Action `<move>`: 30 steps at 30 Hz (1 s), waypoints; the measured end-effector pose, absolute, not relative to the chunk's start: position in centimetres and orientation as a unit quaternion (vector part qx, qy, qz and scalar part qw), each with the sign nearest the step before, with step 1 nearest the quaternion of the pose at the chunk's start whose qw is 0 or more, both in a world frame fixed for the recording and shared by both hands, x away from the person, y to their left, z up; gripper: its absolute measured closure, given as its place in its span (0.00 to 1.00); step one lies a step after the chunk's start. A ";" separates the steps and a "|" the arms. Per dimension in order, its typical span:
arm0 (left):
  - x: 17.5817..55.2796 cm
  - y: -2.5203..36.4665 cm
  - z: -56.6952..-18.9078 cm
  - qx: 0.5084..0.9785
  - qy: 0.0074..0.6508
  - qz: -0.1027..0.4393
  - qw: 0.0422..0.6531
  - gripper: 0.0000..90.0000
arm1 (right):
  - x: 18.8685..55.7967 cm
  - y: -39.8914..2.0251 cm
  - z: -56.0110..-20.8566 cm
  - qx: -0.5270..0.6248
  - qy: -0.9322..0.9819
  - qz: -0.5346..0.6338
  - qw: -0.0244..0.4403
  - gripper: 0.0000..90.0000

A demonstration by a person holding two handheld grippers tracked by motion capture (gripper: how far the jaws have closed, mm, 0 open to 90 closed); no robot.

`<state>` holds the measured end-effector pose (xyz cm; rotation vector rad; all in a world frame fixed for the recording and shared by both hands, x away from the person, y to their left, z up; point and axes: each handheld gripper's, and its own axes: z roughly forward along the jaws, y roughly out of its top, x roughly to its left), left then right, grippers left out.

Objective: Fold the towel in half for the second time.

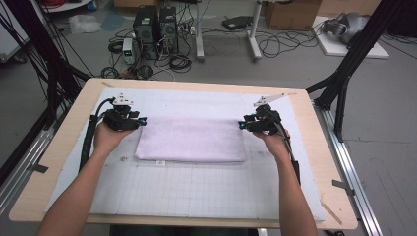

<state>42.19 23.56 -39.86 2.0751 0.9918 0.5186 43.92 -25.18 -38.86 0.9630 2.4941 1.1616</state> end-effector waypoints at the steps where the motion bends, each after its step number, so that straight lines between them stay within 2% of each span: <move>1: 42.0 23.5 -39.9 0.816 0.387 0.200 0.380 0.62 | 43.7 -25.0 -39.0 0.325 0.851 0.396 0.114 0.64; 9: 39.6 24.6 -40.3 0.813 0.369 0.195 0.406 0.58 | 41.9 -23.9 -38.9 0.306 0.852 0.411 0.111 0.57; 13: 38.5 24.8 -40.7 0.810 0.364 0.175 0.426 0.50 | 41.2 -23.7 -38.8 0.307 0.846 0.422 0.108 0.53; 22: 36.5 24.7 -41.2 0.816 0.359 0.160 0.424 0.35 | 39.4 -23.9 -38.8 0.317 0.829 0.444 0.123 0.26; 28: 35.5 24.9 -41.2 0.818 0.358 0.163 0.421 0.27 | 38.3 -24.2 -38.7 0.324 0.822 0.453 0.120 0.15; 30: 35.1 24.9 -41.3 0.817 0.357 0.163 0.424 0.23 | 37.8 -24.2 -38.7 0.324 0.817 0.461 0.126 0.15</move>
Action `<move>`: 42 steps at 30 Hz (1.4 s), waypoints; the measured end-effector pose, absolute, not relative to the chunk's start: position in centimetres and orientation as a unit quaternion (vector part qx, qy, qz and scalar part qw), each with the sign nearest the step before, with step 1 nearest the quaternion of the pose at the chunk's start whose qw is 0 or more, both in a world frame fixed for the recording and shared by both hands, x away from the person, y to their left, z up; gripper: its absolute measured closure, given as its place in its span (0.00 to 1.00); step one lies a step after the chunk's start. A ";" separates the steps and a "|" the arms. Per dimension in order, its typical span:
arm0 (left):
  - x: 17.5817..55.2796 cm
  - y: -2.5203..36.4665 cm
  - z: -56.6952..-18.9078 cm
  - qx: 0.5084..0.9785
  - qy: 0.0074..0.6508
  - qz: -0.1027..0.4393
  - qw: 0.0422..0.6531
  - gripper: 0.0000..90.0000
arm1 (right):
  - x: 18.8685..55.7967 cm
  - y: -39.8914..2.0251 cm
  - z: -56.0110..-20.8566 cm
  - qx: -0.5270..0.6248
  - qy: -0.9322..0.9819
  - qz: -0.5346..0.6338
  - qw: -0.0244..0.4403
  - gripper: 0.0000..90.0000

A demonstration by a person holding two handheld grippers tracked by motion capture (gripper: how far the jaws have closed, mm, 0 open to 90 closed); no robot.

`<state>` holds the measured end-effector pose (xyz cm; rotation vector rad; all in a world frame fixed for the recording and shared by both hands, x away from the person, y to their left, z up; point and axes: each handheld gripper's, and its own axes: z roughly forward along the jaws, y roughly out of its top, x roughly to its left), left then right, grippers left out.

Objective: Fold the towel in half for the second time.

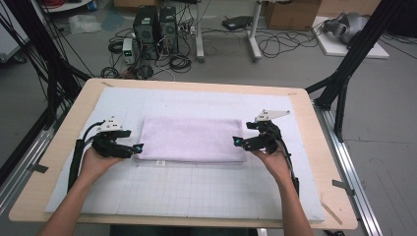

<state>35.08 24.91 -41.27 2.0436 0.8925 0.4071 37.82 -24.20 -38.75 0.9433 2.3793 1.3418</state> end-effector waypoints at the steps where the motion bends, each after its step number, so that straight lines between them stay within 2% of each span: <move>1: 34.9 25.0 -41.2 0.817 0.355 0.163 0.425 0.23 | 37.6 -24.2 -38.8 0.321 0.817 0.460 0.130 0.15; 13: 32.6 25.2 -40.5 0.806 0.349 0.182 0.441 0.16 | 35.5 -24.7 -38.9 0.317 0.822 0.455 0.130 0.13; 19: 31.8 25.3 -40.8 0.806 0.351 0.184 0.441 0.13 | 33.9 -24.9 -38.8 0.304 0.817 0.467 0.147 0.13; 42: 28.5 26.5 -41.0 0.807 0.343 0.201 0.438 0.12 | 30.1 -27.3 -40.5 0.310 0.814 0.464 0.160 0.13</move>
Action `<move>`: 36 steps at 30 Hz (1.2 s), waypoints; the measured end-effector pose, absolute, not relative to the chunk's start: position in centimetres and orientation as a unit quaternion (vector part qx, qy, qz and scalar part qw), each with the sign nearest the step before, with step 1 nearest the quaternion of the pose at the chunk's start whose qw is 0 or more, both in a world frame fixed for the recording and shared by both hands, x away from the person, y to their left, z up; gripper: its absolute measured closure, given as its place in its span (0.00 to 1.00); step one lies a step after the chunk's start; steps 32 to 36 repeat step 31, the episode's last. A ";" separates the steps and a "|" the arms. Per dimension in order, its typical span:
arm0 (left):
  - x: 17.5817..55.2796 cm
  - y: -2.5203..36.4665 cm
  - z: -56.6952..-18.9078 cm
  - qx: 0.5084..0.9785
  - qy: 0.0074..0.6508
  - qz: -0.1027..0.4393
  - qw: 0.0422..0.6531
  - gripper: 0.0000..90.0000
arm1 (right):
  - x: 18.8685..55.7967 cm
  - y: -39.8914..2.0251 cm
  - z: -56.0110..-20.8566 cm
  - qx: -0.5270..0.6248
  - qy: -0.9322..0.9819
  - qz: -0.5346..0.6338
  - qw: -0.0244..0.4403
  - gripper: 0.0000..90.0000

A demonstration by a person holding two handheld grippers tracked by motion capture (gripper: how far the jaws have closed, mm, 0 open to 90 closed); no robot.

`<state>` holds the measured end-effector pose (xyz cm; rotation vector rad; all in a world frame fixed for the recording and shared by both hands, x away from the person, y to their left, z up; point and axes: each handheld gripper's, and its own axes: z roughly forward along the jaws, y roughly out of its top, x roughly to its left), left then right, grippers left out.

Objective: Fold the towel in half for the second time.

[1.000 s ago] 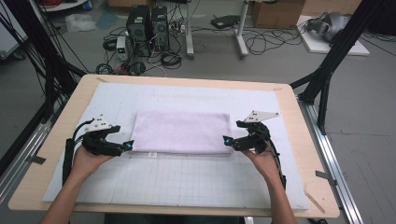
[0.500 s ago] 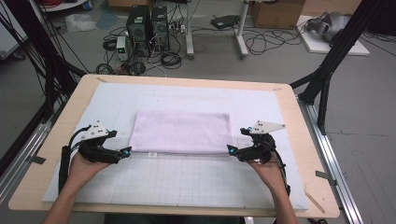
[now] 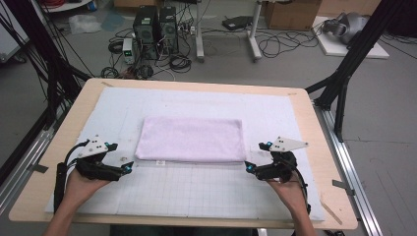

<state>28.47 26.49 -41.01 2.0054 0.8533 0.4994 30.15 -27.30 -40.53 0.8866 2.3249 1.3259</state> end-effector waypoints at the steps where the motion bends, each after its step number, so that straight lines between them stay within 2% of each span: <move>1: 28.4 26.5 -41.0 0.807 0.343 0.201 0.437 0.12 | 30.0 -27.3 -40.5 0.311 0.814 0.464 0.160 0.13; 17: 26.8 27.2 -41.5 0.809 0.346 0.202 0.430 0.12 | 27.3 -28.4 -40.9 0.314 0.811 0.465 0.167 0.13; 36: 26.9 27.0 -41.7 0.810 0.341 0.203 0.431 0.12 | 27.3 -28.2 -41.1 0.307 0.811 0.467 0.174 0.13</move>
